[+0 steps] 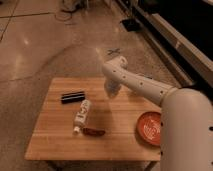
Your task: Push the eraser across the table
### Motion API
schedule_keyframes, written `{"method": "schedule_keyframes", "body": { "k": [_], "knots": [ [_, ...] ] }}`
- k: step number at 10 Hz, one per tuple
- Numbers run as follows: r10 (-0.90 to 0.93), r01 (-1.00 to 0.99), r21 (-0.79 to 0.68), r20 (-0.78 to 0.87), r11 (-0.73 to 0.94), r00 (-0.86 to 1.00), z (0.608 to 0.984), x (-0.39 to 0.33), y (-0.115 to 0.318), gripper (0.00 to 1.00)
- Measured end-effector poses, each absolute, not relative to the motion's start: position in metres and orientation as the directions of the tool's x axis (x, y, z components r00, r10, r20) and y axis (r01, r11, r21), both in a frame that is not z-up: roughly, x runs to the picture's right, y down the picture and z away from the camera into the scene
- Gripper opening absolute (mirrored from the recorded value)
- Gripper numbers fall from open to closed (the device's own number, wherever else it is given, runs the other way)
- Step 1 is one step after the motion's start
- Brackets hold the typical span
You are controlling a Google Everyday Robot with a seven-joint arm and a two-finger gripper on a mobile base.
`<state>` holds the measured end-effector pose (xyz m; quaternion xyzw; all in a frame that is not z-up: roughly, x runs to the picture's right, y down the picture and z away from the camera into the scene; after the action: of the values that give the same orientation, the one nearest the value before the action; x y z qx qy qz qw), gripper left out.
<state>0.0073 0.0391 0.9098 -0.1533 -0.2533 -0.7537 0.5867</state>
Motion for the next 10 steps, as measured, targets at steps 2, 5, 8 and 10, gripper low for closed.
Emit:
{"method": "schedule_keyframes", "body": {
  "k": [2, 5, 8, 10],
  "knots": [
    [-0.806, 0.952, 0.227, 0.512, -0.206, -0.296, 0.93, -0.022, 0.039, 0.0],
    [-0.806, 0.938, 0.261, 0.489, -0.228, -0.332, 0.953, -0.062, 0.034, 0.0],
    [-0.806, 0.926, 0.293, 0.472, -0.239, -0.357, 0.97, -0.098, 0.032, 0.0],
    [-0.804, 0.918, 0.31, 0.463, -0.248, -0.373, 0.977, -0.118, 0.031, 0.0]
  ]
}}
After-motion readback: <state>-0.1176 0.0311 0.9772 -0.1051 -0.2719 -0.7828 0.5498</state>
